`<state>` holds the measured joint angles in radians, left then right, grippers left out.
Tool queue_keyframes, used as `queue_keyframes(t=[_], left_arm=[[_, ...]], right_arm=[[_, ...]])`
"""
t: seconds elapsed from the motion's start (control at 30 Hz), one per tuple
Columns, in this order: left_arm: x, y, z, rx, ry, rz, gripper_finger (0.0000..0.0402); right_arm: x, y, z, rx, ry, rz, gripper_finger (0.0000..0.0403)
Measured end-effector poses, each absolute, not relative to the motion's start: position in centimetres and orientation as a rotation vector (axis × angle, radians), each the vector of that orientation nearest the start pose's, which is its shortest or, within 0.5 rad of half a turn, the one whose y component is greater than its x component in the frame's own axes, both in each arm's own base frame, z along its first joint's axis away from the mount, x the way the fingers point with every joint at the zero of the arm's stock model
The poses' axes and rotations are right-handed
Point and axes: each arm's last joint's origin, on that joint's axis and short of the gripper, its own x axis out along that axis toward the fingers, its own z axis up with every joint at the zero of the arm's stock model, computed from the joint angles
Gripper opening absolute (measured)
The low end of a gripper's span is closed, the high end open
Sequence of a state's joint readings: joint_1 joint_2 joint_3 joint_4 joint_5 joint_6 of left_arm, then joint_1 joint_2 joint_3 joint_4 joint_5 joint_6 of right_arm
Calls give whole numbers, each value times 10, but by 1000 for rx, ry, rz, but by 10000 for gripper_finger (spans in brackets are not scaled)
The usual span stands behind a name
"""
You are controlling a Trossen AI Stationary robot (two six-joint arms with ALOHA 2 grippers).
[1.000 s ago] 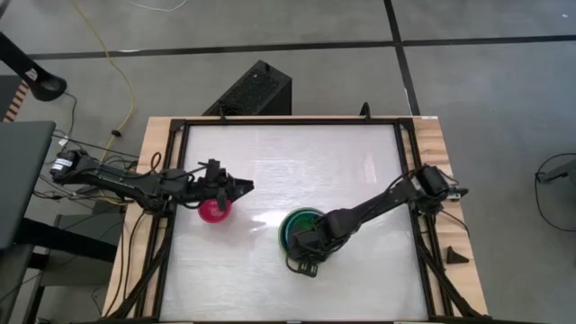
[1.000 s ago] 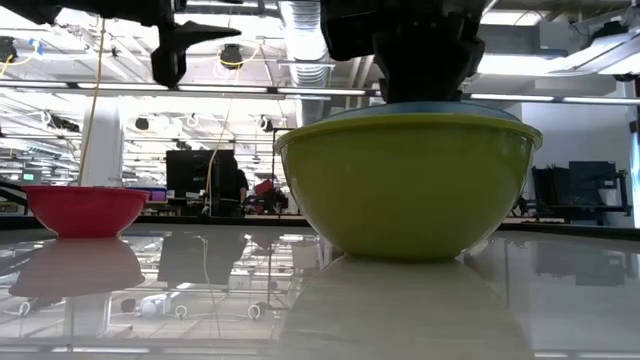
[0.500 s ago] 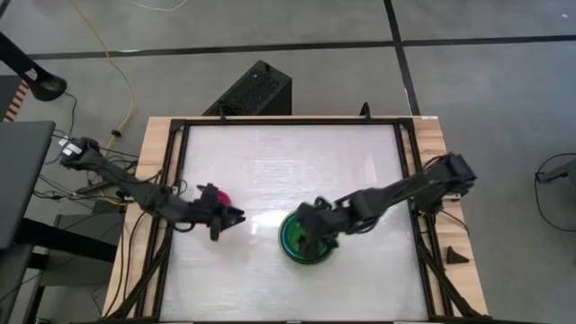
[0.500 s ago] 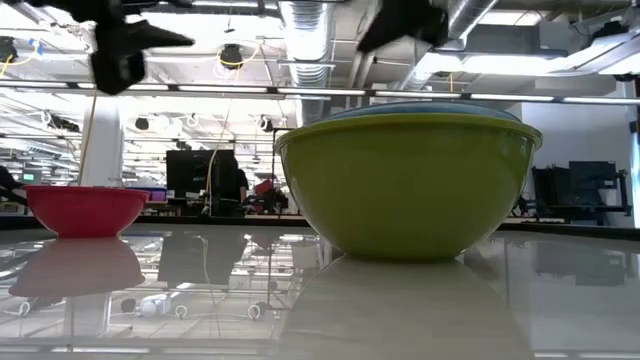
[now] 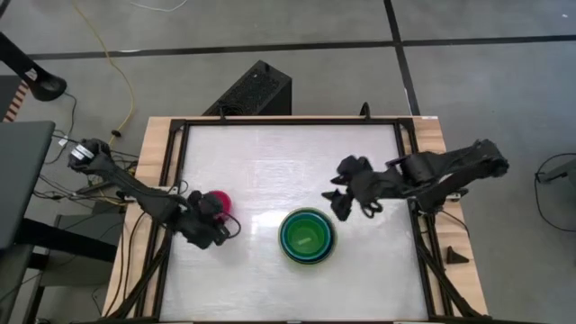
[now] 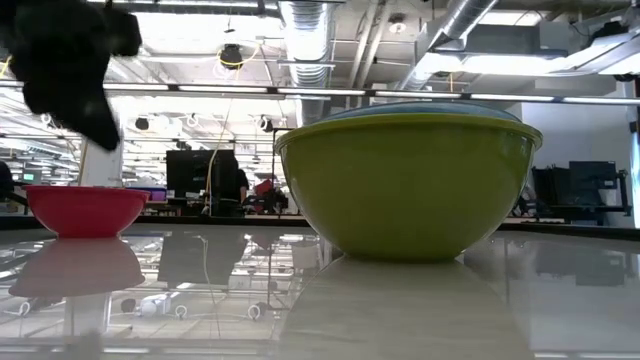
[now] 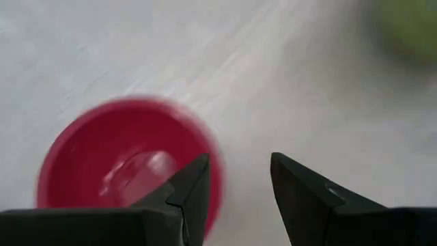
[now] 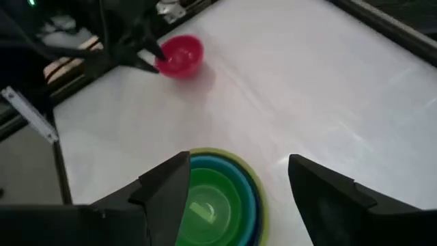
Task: Nest bowls inside each other
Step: Stack the pink bowl on the green bowl
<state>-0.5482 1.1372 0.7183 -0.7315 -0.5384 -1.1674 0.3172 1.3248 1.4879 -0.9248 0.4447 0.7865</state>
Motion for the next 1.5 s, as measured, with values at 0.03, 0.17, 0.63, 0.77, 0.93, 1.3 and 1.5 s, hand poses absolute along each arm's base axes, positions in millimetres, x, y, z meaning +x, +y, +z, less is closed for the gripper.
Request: queue_keyframes(t=[0.03, 0.17, 0.63, 0.77, 0.93, 1.3, 1.5], left_arm=[[177, -88, 208, -471, 858, 548, 141], [186, -87, 191, -444, 965, 589, 141], [232, -67, 164, -514, 1084, 440, 29], [242, -64, 173, -569, 957, 388, 14], [256, -69, 208, -670, 649, 202, 3], [296, -94, 295, -515, 415, 71, 1], [344, -114, 313, -422, 432, 2, 1]], right_arm=[[242, 66, 396, 474, 606, -396, 281], [226, 63, 403, 506, 588, -411, 281], [210, 76, 401, 508, 619, -430, 281], [204, 79, 398, 485, 641, -464, 281], [182, 87, 396, 455, 640, -541, 281], [128, 96, 383, 502, 607, -638, 281], [109, 95, 350, 590, 582, -676, 281]])
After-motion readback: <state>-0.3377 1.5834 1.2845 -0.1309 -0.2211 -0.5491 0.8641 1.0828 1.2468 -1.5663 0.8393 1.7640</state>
